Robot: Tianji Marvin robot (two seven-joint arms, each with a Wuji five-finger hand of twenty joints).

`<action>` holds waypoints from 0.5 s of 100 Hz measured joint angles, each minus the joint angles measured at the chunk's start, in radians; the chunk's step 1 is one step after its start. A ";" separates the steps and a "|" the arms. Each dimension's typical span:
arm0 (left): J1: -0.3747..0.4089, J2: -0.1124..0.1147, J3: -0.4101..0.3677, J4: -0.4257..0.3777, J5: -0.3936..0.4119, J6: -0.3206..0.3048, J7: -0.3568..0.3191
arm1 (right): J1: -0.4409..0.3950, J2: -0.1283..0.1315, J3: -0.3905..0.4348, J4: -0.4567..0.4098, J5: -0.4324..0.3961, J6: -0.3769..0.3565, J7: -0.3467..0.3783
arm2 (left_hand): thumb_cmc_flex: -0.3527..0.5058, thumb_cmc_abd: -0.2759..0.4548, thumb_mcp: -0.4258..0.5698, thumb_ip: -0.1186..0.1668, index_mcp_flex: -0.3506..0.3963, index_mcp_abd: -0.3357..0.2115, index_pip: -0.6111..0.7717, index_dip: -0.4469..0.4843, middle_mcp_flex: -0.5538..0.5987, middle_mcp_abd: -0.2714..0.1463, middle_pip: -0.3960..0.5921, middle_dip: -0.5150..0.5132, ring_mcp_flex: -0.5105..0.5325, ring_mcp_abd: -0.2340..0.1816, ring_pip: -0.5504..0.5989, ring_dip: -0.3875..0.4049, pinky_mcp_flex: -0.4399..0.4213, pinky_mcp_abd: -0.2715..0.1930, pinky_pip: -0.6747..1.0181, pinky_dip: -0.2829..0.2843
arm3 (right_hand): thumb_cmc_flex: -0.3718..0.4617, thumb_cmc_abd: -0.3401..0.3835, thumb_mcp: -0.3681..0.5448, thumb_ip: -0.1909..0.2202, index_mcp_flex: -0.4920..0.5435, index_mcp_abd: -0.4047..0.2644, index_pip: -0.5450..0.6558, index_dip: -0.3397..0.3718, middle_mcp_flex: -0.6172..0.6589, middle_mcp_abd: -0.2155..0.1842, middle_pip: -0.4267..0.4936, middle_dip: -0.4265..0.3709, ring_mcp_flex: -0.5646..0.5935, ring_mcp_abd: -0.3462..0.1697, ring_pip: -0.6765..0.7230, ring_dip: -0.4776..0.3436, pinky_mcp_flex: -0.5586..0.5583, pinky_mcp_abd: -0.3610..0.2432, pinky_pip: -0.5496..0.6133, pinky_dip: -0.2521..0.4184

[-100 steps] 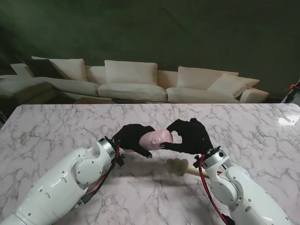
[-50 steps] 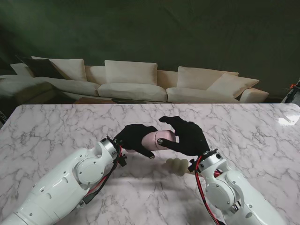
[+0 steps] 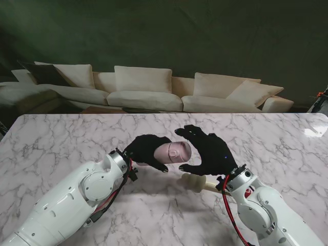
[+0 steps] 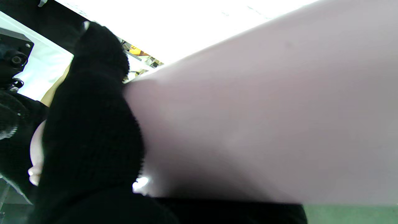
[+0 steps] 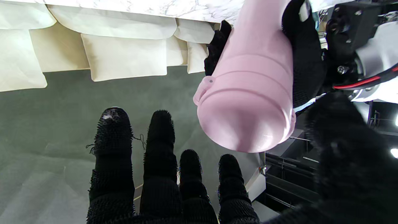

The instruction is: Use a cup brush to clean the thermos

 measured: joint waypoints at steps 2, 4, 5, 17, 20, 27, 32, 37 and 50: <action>0.000 0.000 0.000 0.000 0.000 0.000 0.000 | 0.001 0.001 -0.002 0.002 0.002 0.000 -0.002 | 0.000 0.000 0.000 0.000 0.000 0.000 0.000 0.000 0.000 0.000 0.000 0.000 0.000 0.000 0.000 0.000 0.000 0.000 0.000 0.000 | 0.000 0.000 0.024 0.000 0.000 0.000 0.016 0.000 0.000 0.000 0.035 0.011 0.018 -0.008 0.020 0.011 0.013 -0.003 0.011 0.000; 0.000 0.000 0.000 0.000 0.000 0.000 0.000 | 0.003 0.002 -0.005 0.004 0.003 0.000 -0.003 | 0.000 0.000 0.000 0.000 0.000 0.000 0.000 0.000 0.000 0.000 0.000 0.000 0.000 0.000 0.000 0.000 0.000 0.000 0.000 0.000 | 0.000 0.000 0.048 0.000 0.000 0.000 0.035 -0.005 0.000 0.000 0.064 0.023 0.029 -0.012 0.039 0.021 0.024 -0.003 0.020 0.001; 0.000 0.000 0.000 0.000 0.000 0.000 0.000 | 0.005 0.002 -0.007 0.006 0.004 0.000 -0.004 | 0.000 0.000 0.000 0.000 0.000 0.000 0.000 0.000 0.000 0.000 0.000 0.000 0.000 0.000 0.000 0.000 0.000 0.000 0.000 0.000 | 0.000 0.000 0.058 0.000 0.000 0.000 0.047 -0.005 0.001 0.000 0.078 0.028 0.036 -0.018 0.049 0.026 0.029 -0.004 0.027 0.004; -0.001 0.000 0.002 0.000 0.000 -0.001 0.000 | 0.027 0.004 -0.041 0.025 0.019 0.022 -0.010 | 0.000 0.000 0.000 0.000 0.000 0.000 0.000 0.000 0.000 0.000 0.000 0.000 0.000 0.000 0.000 0.000 0.000 0.000 0.000 0.000 | -0.013 0.020 0.110 -0.006 0.010 0.000 0.153 -0.006 0.178 -0.038 0.210 0.083 0.185 -0.047 0.166 0.087 0.133 -0.016 0.110 0.054; -0.001 0.000 0.002 0.000 0.000 -0.002 0.000 | 0.031 0.004 -0.048 0.026 0.027 0.033 -0.008 | 0.000 0.000 0.000 0.000 0.000 0.000 0.000 0.000 0.000 0.000 0.000 0.000 0.000 0.000 0.000 0.000 0.000 0.000 0.000 0.000 | -0.015 0.043 0.110 -0.014 0.047 0.000 0.185 -0.007 0.256 -0.053 0.231 0.096 0.237 -0.048 0.190 0.104 0.163 -0.016 0.133 0.066; -0.002 0.000 0.003 0.000 -0.002 -0.002 0.000 | 0.043 0.003 -0.070 0.034 0.062 0.059 -0.006 | 0.000 0.000 0.000 0.000 0.000 0.000 0.000 0.000 0.000 0.000 0.000 0.000 0.000 0.000 0.000 0.000 0.000 0.000 0.000 0.000 | -0.028 0.059 0.092 -0.019 0.132 0.000 0.224 -0.031 0.418 -0.054 0.242 0.107 0.372 -0.049 0.244 0.134 0.242 -0.009 0.194 0.094; -0.002 0.001 0.003 0.002 -0.002 -0.001 -0.001 | 0.054 0.000 -0.083 0.041 0.079 0.075 -0.012 | 0.000 0.000 0.000 0.000 0.000 0.000 0.000 0.000 0.000 0.000 0.000 0.000 0.000 0.000 0.000 0.000 0.000 0.000 0.000 0.000 | -0.046 0.069 0.056 -0.039 0.201 0.000 0.262 -0.055 0.527 -0.026 0.240 0.108 0.470 -0.049 0.286 0.156 0.297 0.009 0.244 0.105; -0.002 0.002 0.004 0.003 -0.002 -0.001 -0.001 | 0.062 -0.005 -0.091 0.048 0.089 0.085 -0.018 | 0.000 0.000 0.000 0.000 0.000 -0.002 0.000 0.000 0.000 0.000 0.000 0.000 0.000 0.000 0.000 0.000 0.000 0.000 0.000 0.000 | -0.065 0.089 0.010 -0.052 0.266 0.010 0.290 -0.082 0.655 0.001 0.240 0.109 0.561 -0.044 0.325 0.169 0.345 0.019 0.289 0.106; -0.001 0.002 0.006 0.002 -0.003 0.000 -0.003 | 0.078 -0.016 -0.119 0.054 0.161 0.125 -0.018 | 0.000 0.000 0.000 0.000 0.000 -0.003 0.000 0.000 0.000 -0.001 0.000 0.000 0.000 0.000 0.000 0.000 0.000 0.000 0.000 0.000 | -0.079 0.211 -0.108 -0.071 0.423 0.049 0.348 -0.156 0.940 0.068 0.240 0.104 0.631 0.007 0.574 0.236 0.489 0.083 0.404 0.085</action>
